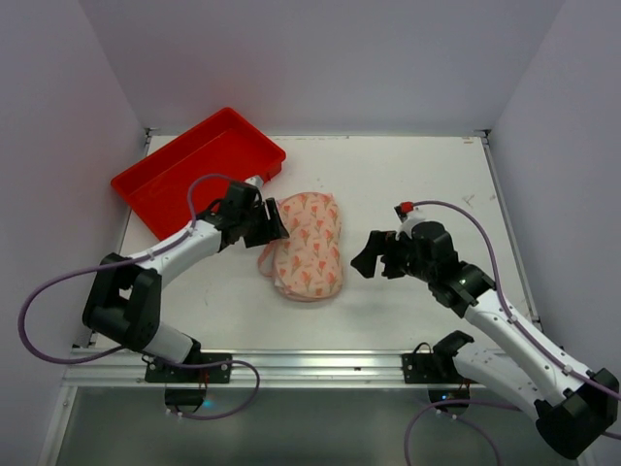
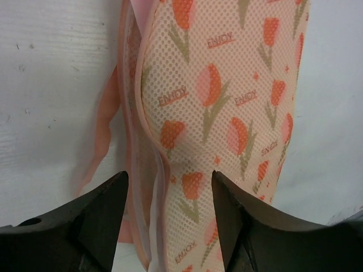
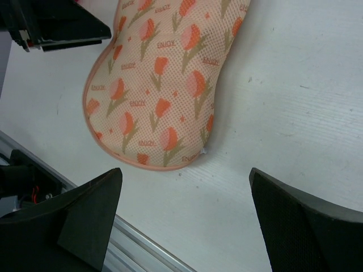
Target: Unzip the laundry bag and remove the bra
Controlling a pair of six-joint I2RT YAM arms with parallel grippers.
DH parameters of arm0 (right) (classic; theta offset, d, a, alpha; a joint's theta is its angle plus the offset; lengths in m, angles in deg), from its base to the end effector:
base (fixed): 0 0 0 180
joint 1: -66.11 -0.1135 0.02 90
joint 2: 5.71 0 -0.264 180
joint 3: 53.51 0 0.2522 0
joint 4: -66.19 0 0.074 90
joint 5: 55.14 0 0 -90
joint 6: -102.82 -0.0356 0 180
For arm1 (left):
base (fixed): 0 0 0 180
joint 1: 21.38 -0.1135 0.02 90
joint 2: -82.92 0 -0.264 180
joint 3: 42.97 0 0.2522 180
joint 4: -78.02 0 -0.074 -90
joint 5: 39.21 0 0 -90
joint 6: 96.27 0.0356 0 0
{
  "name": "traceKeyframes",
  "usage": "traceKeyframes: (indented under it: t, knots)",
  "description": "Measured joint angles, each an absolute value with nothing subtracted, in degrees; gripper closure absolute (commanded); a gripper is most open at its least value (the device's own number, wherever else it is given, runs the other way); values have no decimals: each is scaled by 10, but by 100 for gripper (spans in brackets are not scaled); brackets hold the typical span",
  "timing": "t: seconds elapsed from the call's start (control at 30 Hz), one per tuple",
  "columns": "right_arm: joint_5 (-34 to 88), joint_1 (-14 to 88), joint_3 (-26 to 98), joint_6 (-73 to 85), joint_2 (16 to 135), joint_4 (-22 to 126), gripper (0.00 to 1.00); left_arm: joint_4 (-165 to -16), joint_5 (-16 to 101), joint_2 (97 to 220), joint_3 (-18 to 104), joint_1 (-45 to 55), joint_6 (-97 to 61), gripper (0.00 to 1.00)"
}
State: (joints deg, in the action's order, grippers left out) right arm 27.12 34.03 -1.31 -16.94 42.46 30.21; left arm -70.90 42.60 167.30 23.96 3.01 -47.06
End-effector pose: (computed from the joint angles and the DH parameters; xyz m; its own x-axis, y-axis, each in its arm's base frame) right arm 0.1569 0.1040 0.2701 -0.6985 0.1426 -0.7012 -0.3184 0.8157 0.4830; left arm 0.2776 -0.1314 0.2188 -0.8398 -0.3292 -0.4316 -0.0713 0.8552 -0.5134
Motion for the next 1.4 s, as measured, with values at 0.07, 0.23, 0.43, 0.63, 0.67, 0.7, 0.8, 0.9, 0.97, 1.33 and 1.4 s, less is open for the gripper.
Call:
traceKeyframes:
  t: [0.07,0.23,0.43,0.63,0.67,0.7,0.8,0.9,0.97,1.33,1.4]
  knots:
    - [276,340,-16,-171,420,304,5,-710,422,1691,240,30,-470,44]
    - [281,340,-26,-172,418,305,5,-717,403,1705,237,30,-470,60]
    - [281,340,-27,-172,418,307,5,-729,396,1705,231,30,-470,73]
    - [281,340,-29,-176,414,311,5,-730,397,1708,226,30,-470,100]
    - [281,340,-30,-176,411,312,5,-730,397,1708,226,30,-469,100]
    - [281,340,-32,-177,408,313,5,-730,398,1709,226,30,-468,100]
    - [281,340,-36,-178,402,314,5,-727,402,1709,229,32,-460,100]
    - [284,340,-37,-178,394,314,5,-714,413,1709,254,45,-454,100]
    - [290,340,-37,-178,383,312,5,-702,418,1709,286,63,-449,98]
    - [366,340,-37,-179,260,275,5,-730,425,1772,509,220,-443,59]
    - [389,340,-37,-181,221,267,5,-732,422,1815,544,248,-444,53]
